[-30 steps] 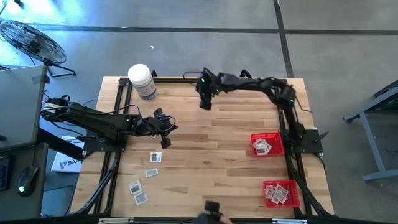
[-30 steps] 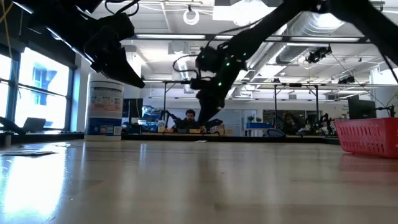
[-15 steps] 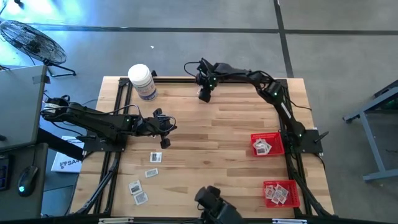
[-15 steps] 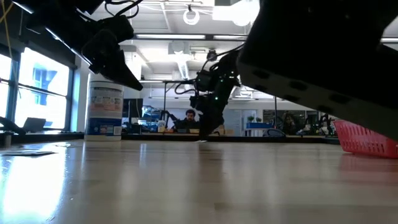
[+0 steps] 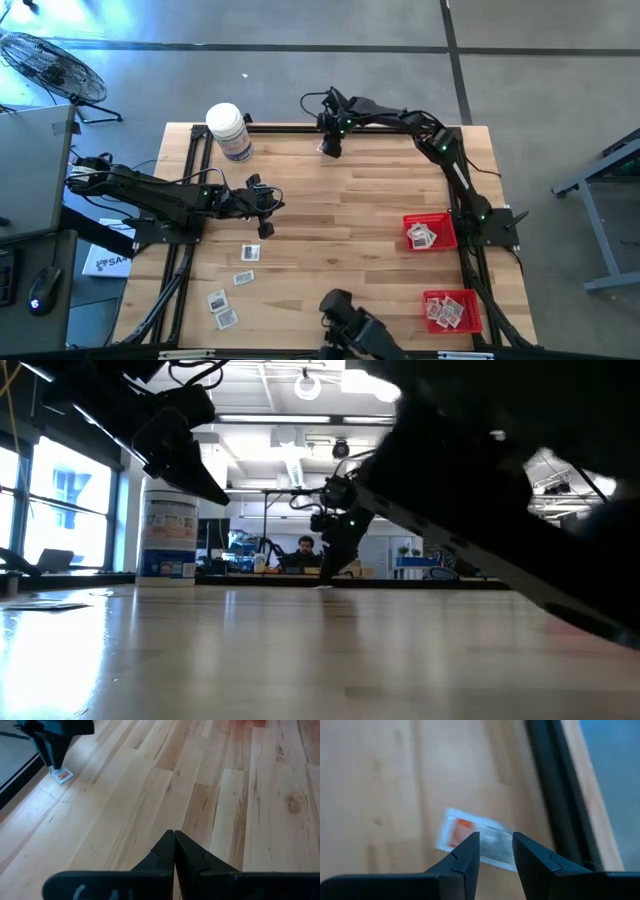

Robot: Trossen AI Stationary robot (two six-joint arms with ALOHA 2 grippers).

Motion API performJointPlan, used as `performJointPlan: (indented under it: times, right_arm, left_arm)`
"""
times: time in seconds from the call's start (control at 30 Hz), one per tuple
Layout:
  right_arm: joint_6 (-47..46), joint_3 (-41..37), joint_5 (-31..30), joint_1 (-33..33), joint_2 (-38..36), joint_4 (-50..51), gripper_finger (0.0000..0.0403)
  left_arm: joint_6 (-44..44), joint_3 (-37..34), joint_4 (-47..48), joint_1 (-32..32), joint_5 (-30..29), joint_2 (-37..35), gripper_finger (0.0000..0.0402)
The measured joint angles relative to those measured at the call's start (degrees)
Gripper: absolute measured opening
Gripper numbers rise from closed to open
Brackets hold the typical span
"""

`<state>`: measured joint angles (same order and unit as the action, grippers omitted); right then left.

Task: Pick & Place First Aid Supplies
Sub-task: Put the orange ointment pack into the bottom red basket

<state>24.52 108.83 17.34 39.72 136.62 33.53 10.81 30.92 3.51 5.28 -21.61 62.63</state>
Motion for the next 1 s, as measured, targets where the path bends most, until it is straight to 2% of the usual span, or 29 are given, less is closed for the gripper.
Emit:
performJointPlan:
  times: [0.13, 0.27, 0.43, 0.57, 0.77, 1.0]
  right_arm:
    - [-0.3, -2.6, 0.5, 1.7, -0.1, -0.2, 0.0110]
    - [-0.3, -2.6, -0.4, 2.3, -0.6, 6.1, 0.0110]
    - [3.0, -2.6, -5.9, 1.1, -2.1, 14.8, 0.0110]
    - [5.5, -2.6, -8.4, -2.0, -3.0, 21.6, 0.0110]
    - [10.2, -2.8, -8.5, -8.8, -3.1, 35.4, 0.0110]
    - [6.2, -2.9, -13.6, -17.7, -3.6, 38.6, 0.0110]
  left_arm:
    - [0.0, 0.0, 0.0, 0.0, 0.0, 0.0, 0.0000]
    - [0.0, 0.0, 0.0, 0.0, -0.2, 0.0, 0.0000]
    - [0.0, 0.0, -0.2, 0.0, -0.6, 0.0, 0.0000]
    - [0.0, 0.0, -0.3, 0.0, -0.6, 0.0, 0.0000]
    - [0.0, 0.0, 1.5, 0.0, 0.5, 0.0, 0.0000]
    - [0.3, 0.0, 7.1, 0.0, 6.3, -0.3, 0.0000]
